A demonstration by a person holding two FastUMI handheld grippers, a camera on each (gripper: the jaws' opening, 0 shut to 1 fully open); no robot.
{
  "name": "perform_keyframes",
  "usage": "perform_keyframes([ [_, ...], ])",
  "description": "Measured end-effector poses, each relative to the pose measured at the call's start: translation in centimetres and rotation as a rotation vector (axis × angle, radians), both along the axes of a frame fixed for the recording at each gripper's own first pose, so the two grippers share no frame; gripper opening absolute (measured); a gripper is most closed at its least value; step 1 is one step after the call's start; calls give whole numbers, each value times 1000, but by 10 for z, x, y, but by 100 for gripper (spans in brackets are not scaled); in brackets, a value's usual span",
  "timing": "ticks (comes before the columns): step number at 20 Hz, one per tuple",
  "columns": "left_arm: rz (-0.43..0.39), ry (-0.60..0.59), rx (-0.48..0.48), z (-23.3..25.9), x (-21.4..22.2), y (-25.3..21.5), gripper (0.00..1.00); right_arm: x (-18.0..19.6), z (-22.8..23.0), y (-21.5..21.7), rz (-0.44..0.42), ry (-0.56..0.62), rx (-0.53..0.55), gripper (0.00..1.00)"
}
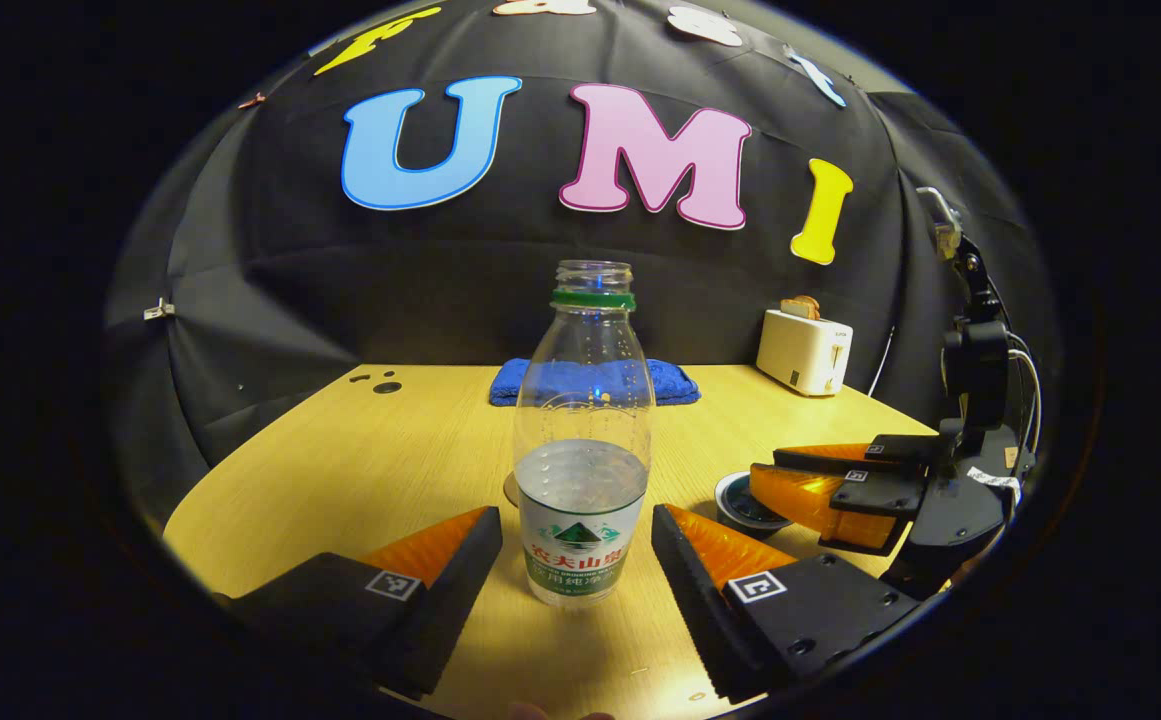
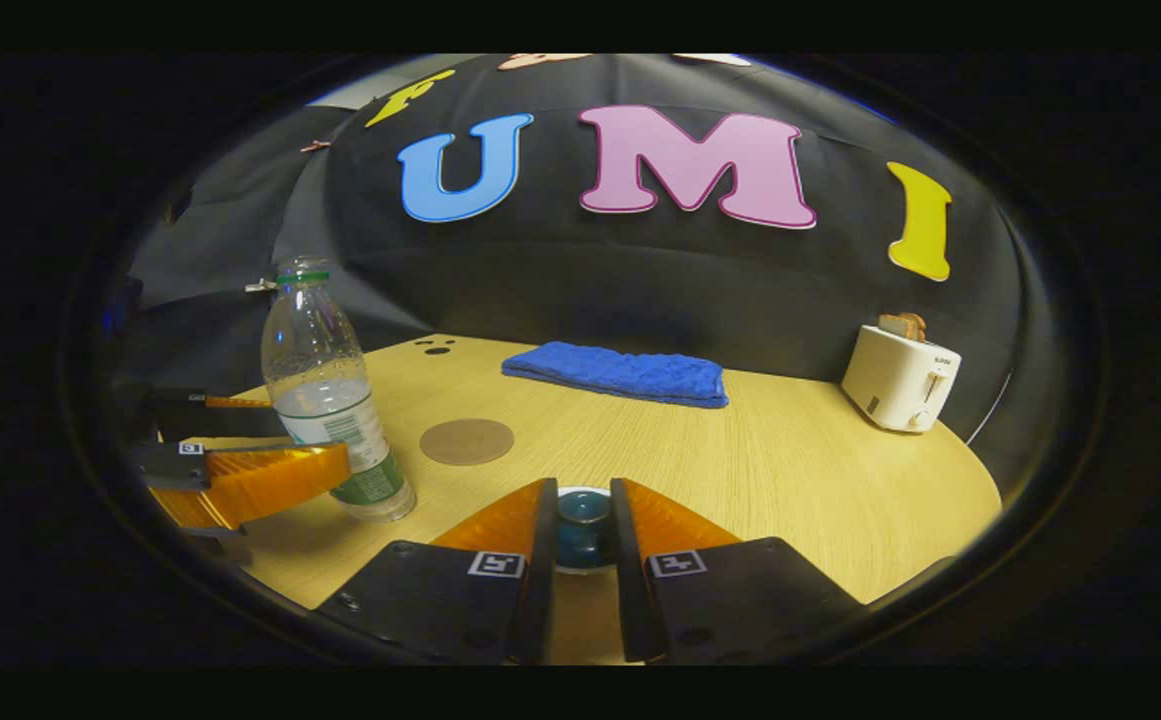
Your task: Open the teacup lid with one hand, grasp the water bottle and pour water into the teacup with the other hand; after pouring, place the water bottle on the coaster and then close the teacup lid.
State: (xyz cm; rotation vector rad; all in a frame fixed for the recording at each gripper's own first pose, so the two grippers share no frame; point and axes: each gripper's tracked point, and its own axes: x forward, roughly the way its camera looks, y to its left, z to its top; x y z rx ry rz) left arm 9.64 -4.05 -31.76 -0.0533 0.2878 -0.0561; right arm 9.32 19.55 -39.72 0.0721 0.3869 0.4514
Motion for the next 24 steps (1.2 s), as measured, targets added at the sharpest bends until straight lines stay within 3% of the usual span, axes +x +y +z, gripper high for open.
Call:
perform_keyframes([
  [1,1,-1,5,0,2,0,95,2,3,-2,-9,-2,8,30],
  [4,14,4,11,-6,8,1,96,7,18,-22,-50,-30,20,30],
  [5,20,9,6,-7,10,2,92,8,22,-29,-62,-43,14,30],
  [8,27,30,-2,-14,13,1,95,11,27,-52,-87,-59,-4,32],
  [11,38,63,35,-16,16,6,79,13,24,-74,-117,-53,-18,30],
  [13,51,98,86,-15,14,13,77,14,24,-88,-137,-54,-25,30],
  [15,50,140,190,-15,14,23,76,14,24,-100,-152,-55,-36,30],
  [19,47,149,574,-5,17,48,76,12,22,-123,-175,-58,-54,30],
  [20,43,145,667,-3,19,50,75,13,21,-127,-180,-55,-55,35],
  [21,37,145,753,-3,21,52,75,12,20,-132,-186,-55,-58,30],
  [24,15,163,938,-8,30,49,75,11,16,-145,-198,-51,-66,30],
])
